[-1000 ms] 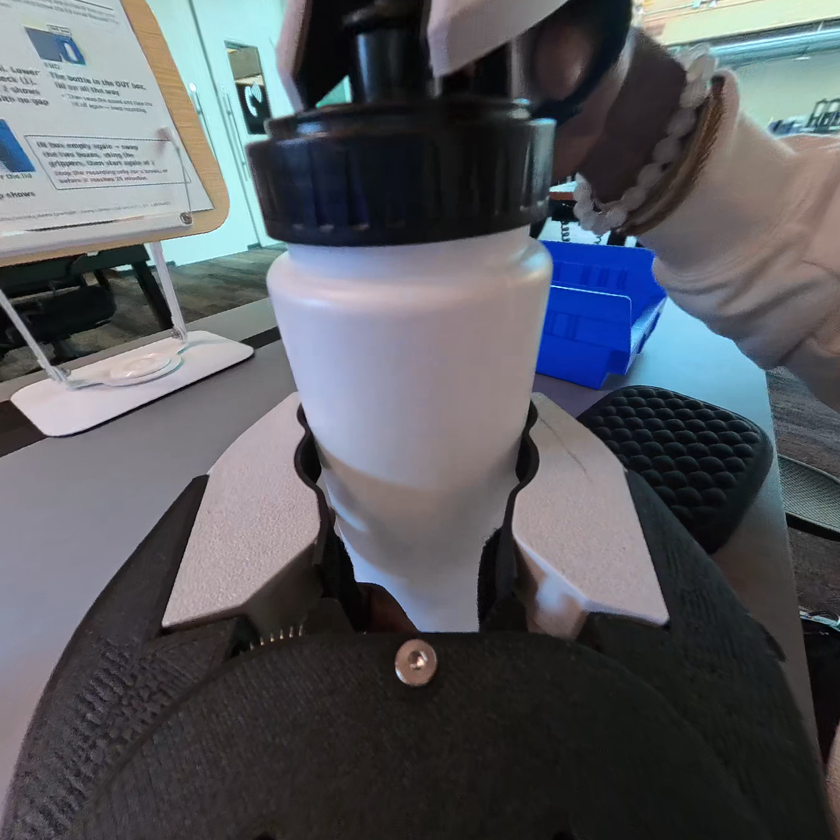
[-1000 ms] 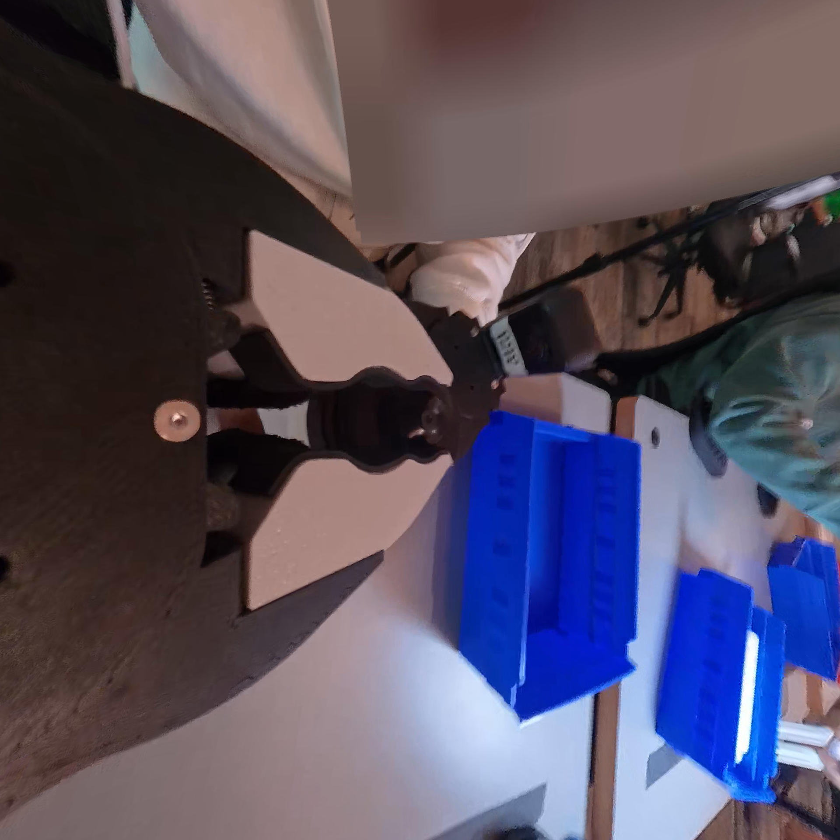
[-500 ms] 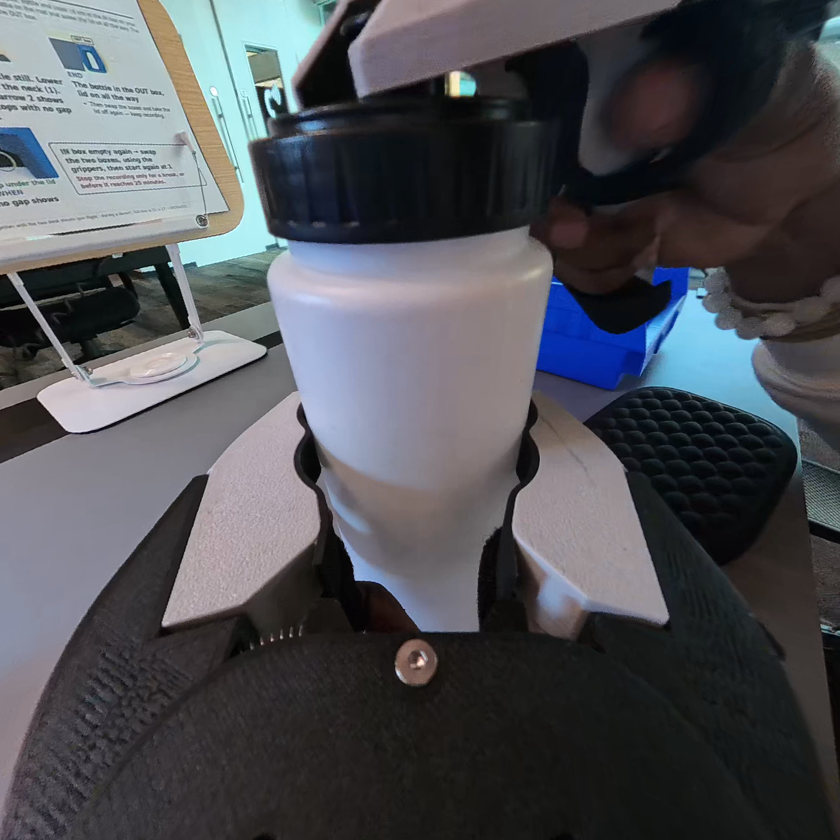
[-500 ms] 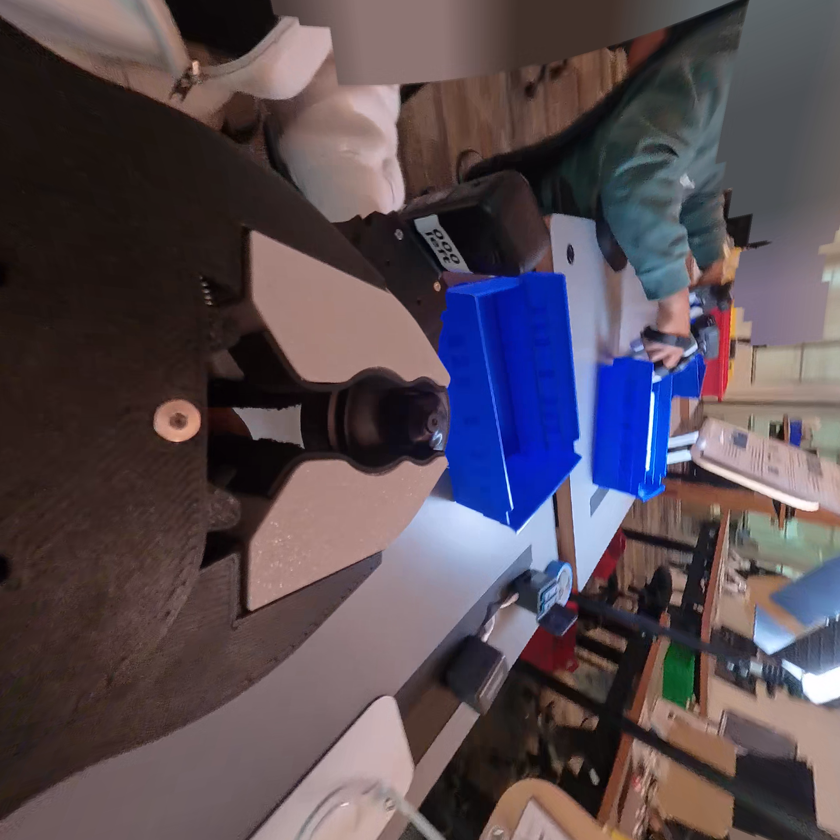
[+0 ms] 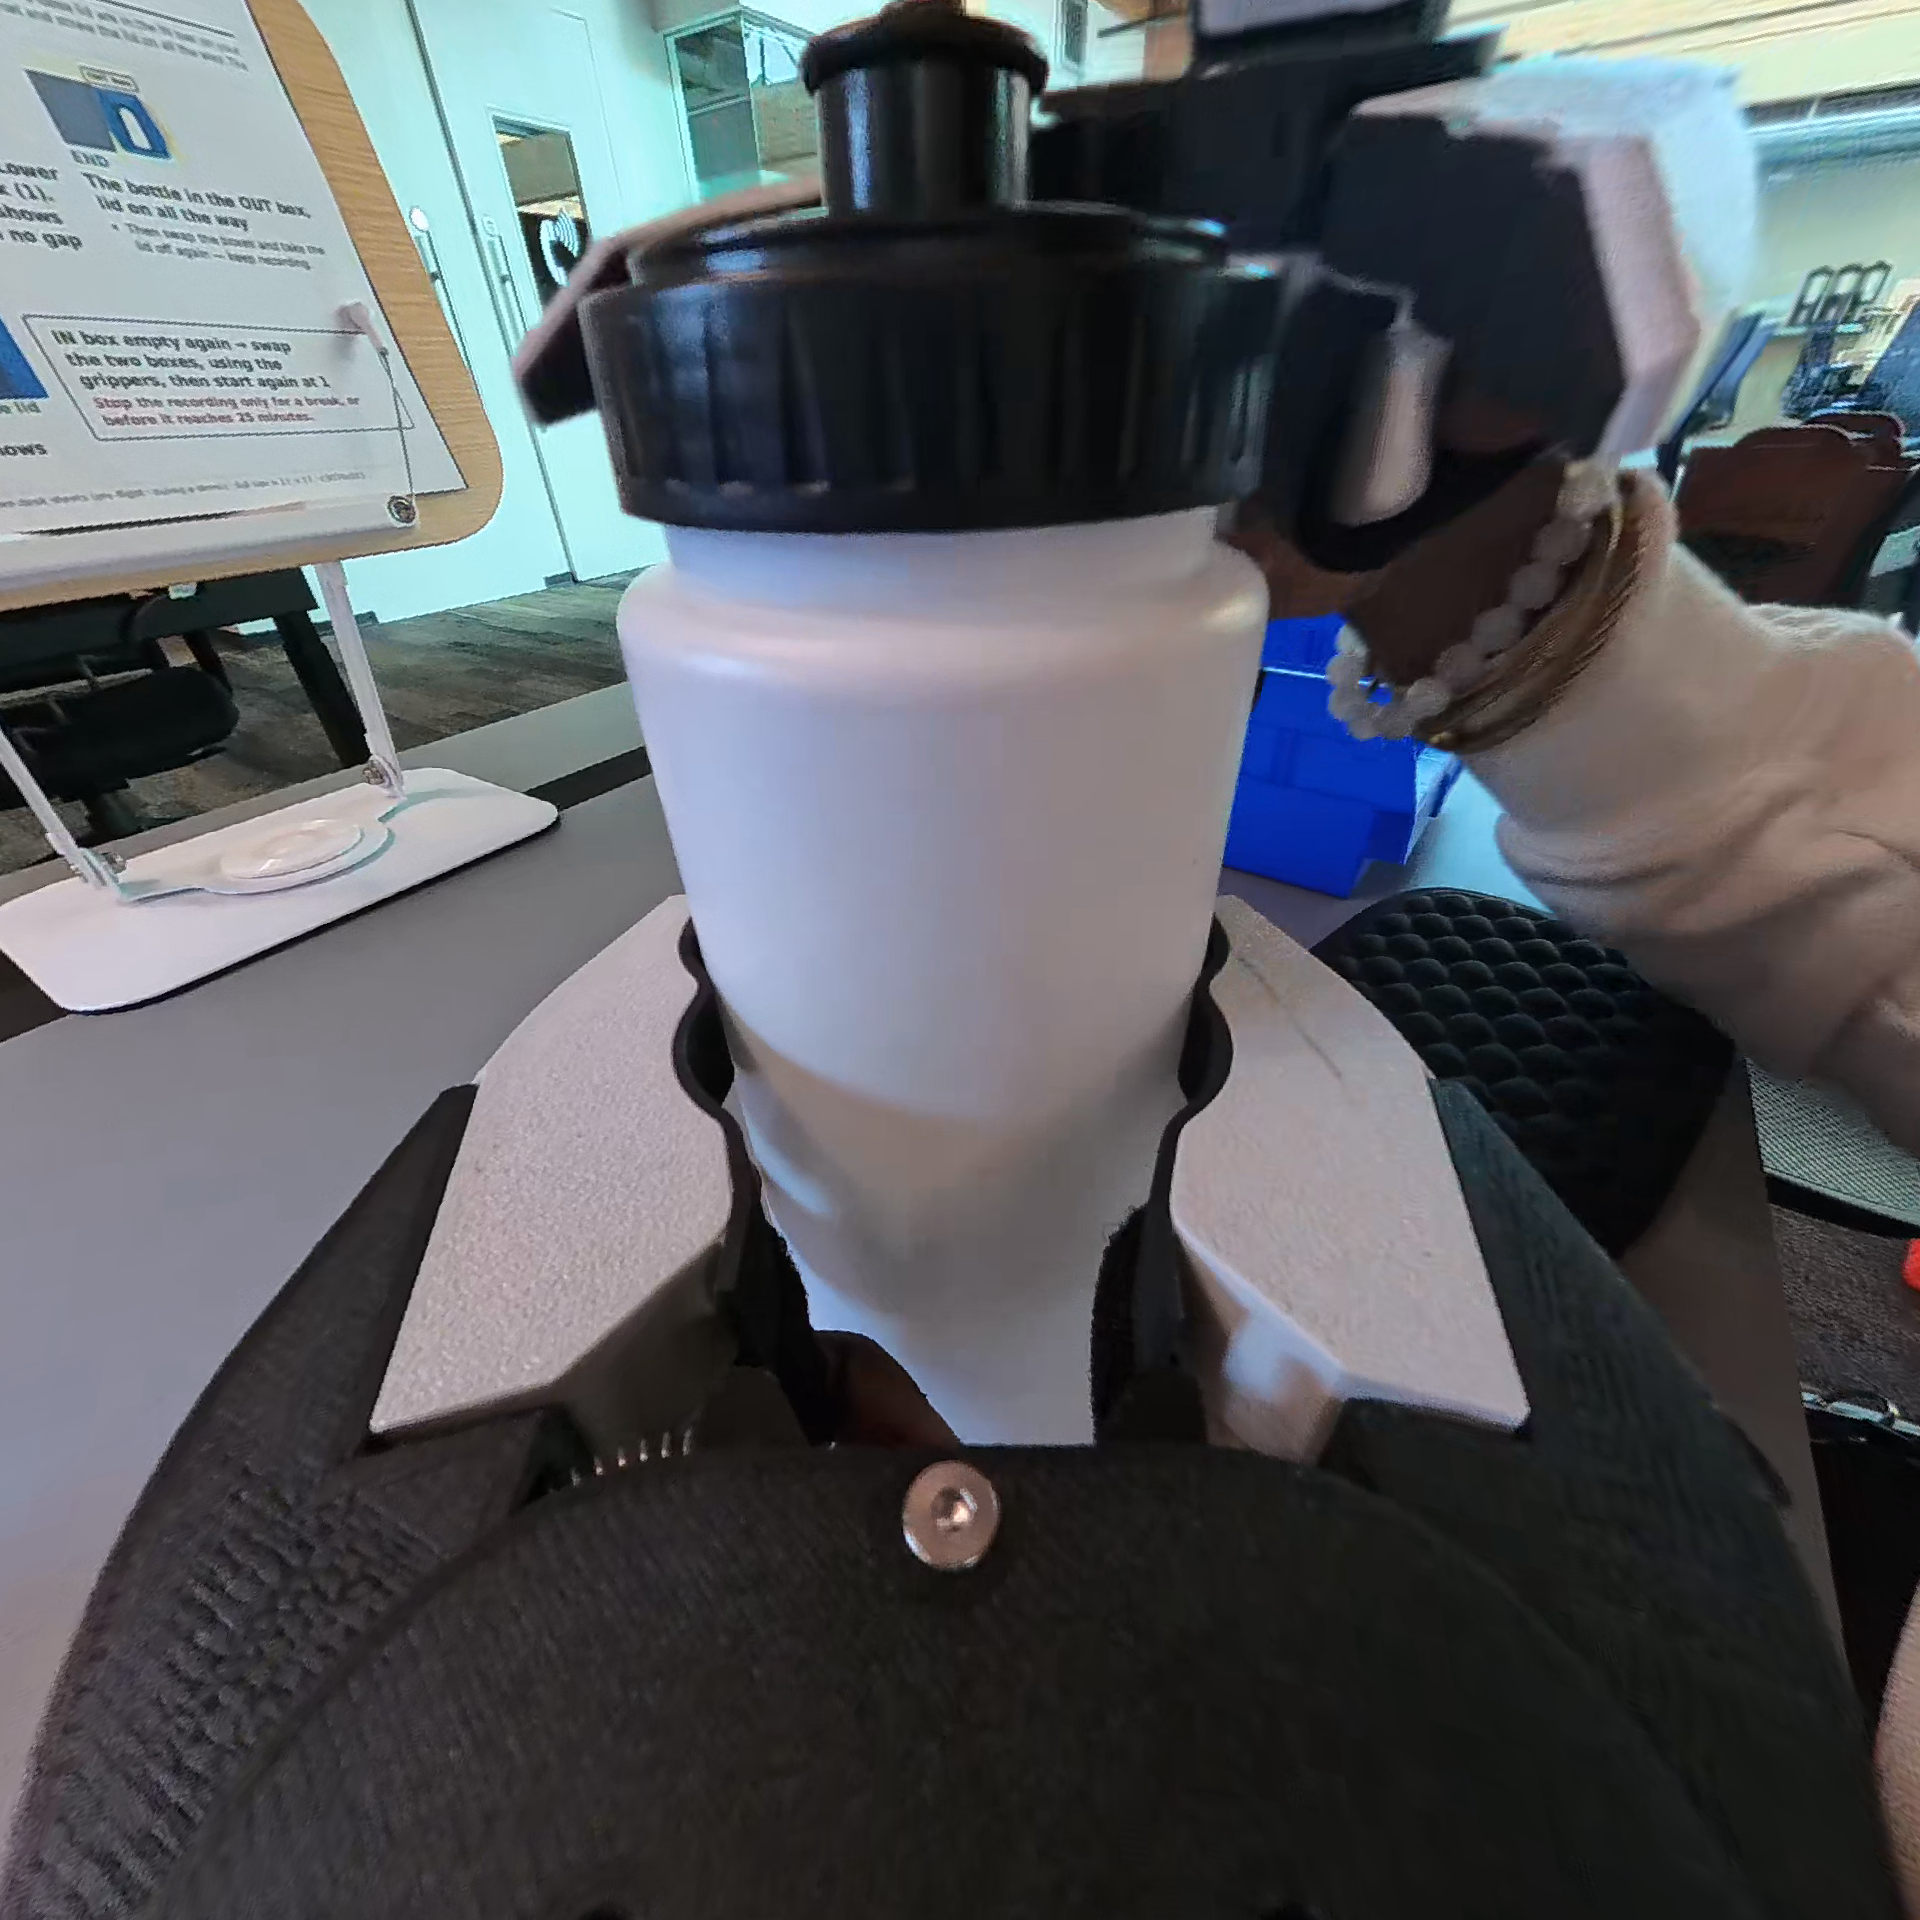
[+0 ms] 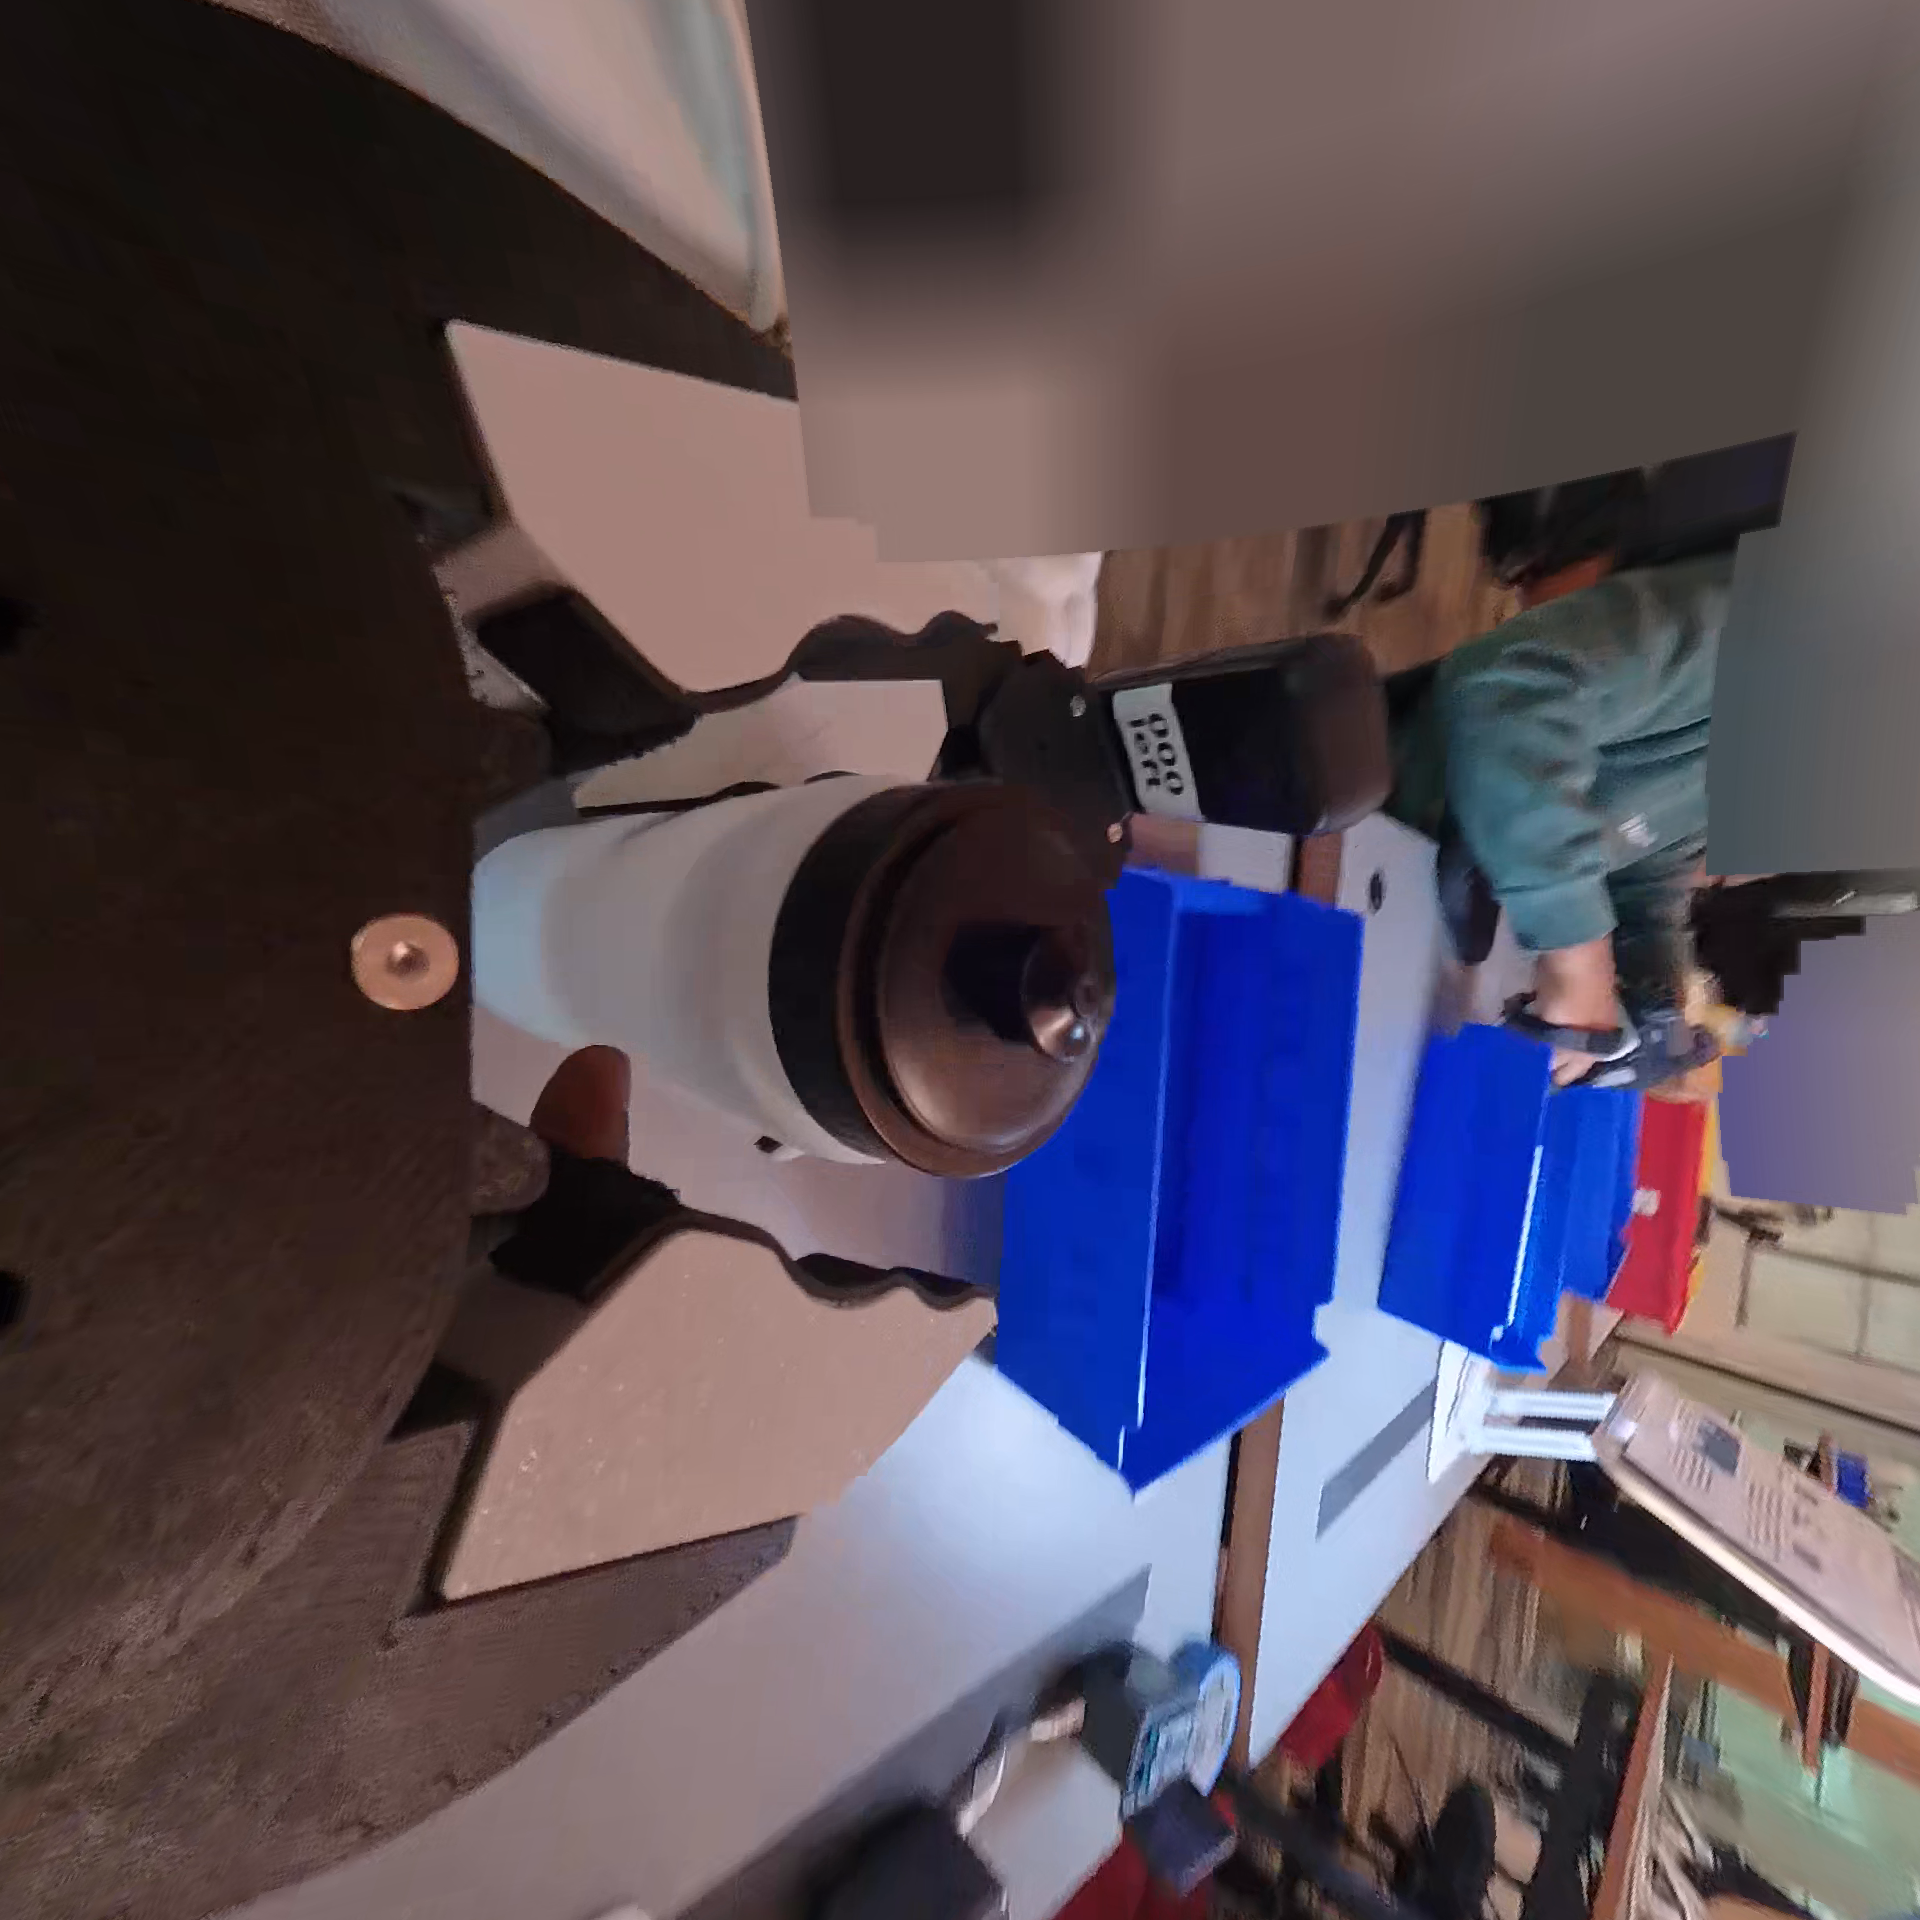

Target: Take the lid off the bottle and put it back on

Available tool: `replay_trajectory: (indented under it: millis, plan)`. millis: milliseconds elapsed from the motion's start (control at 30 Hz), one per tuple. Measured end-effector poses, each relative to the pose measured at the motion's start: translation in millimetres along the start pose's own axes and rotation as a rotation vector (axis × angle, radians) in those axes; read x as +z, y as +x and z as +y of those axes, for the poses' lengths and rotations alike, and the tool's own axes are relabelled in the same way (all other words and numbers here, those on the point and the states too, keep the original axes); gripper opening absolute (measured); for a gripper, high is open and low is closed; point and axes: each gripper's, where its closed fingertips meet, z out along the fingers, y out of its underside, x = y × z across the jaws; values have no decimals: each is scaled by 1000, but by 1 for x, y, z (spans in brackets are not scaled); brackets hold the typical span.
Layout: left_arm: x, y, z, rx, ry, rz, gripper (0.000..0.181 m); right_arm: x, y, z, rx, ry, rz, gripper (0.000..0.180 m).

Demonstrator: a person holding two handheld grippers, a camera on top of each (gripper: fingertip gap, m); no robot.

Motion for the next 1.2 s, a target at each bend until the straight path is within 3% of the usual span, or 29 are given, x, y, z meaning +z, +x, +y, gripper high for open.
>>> replay_trajectory:
  millis: [133, 300, 467, 567, 700, 800, 933, 967, 1067, 1200]
  plan:
    - [0, -6, 0, -9, 2, -41, 87, 10, 1, 7, 38, 29, -28, 100]
    - [2, -5, 1, 13, -15, -56, 87, 0, 5, 9, 25, 81, 205, 83]
    - [-1, -12, 1, -19, -8, -81, 87, -14, -11, 11, 10, 109, 352, 87]
    - [-1, -11, 1, -18, -4, -63, 87, -23, -38, 7, -32, 128, 247, 60]
    - [1, -1, 0, 12, -4, -8, 87, -33, -8, -2, -18, 152, 303, 90]
    - [-1, 9, 0, 0, 5, 62, 87, -14, -4, 0, -13, 128, 132, 109]
    - [-1, 17, 0, -1, 8, 111, 87, -2, -9, -6, -14, 173, -41, 75]
    - [-1, 17, 0, -3, 9, 108, 86, -2, -8, -5, 9, 177, -31, 75]
    - [1, 13, 0, 8, 0, 37, 87, -2, -2, -5, 35, 179, 182, 74]
    - [4, 12, 0, 31, -4, -36, 87, -10, 6, -3, 70, 146, 662, 74]
